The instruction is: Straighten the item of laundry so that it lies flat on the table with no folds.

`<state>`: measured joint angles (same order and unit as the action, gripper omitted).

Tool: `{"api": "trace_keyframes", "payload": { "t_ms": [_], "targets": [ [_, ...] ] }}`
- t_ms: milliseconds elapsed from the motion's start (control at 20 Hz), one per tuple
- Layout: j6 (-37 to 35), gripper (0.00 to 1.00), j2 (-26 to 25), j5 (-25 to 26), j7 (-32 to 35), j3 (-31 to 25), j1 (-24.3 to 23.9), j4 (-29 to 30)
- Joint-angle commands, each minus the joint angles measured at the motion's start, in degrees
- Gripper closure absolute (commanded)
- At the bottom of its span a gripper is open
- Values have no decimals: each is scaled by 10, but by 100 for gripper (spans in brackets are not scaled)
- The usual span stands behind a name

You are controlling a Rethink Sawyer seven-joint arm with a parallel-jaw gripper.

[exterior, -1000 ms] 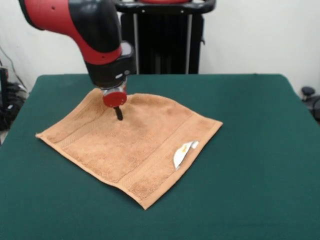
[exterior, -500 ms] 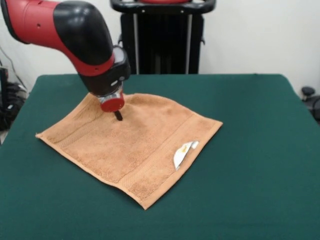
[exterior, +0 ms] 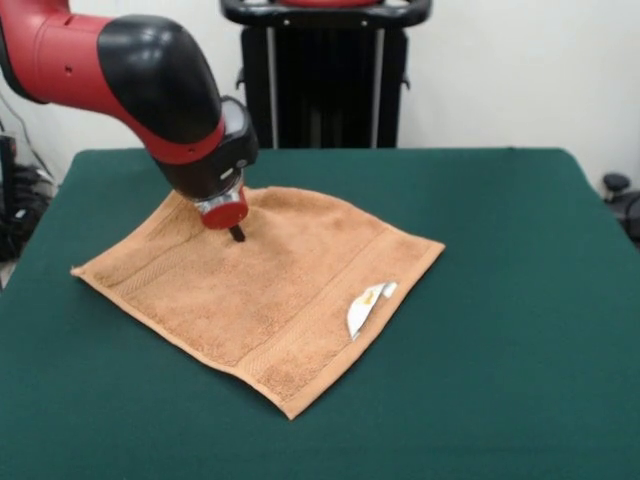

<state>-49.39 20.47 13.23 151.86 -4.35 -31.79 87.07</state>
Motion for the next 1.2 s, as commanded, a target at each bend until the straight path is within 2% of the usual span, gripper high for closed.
{"api": "trace_keyframes", "payload": {
  "t_ms": [50, 350, 500, 700, 1200],
  "targets": [
    [160, 0, -73, 40, -79, -81, 4, -83],
    [177, 0, -66, 43, -35, -64, 19, -70],
    [211, 0, -44, 55, 35, -21, 58, -54],
    [207, 0, -18, 45, 97, 19, 100, -32],
    [202, 0, -15, 15, 85, 40, 117, -29]
  ]
}}
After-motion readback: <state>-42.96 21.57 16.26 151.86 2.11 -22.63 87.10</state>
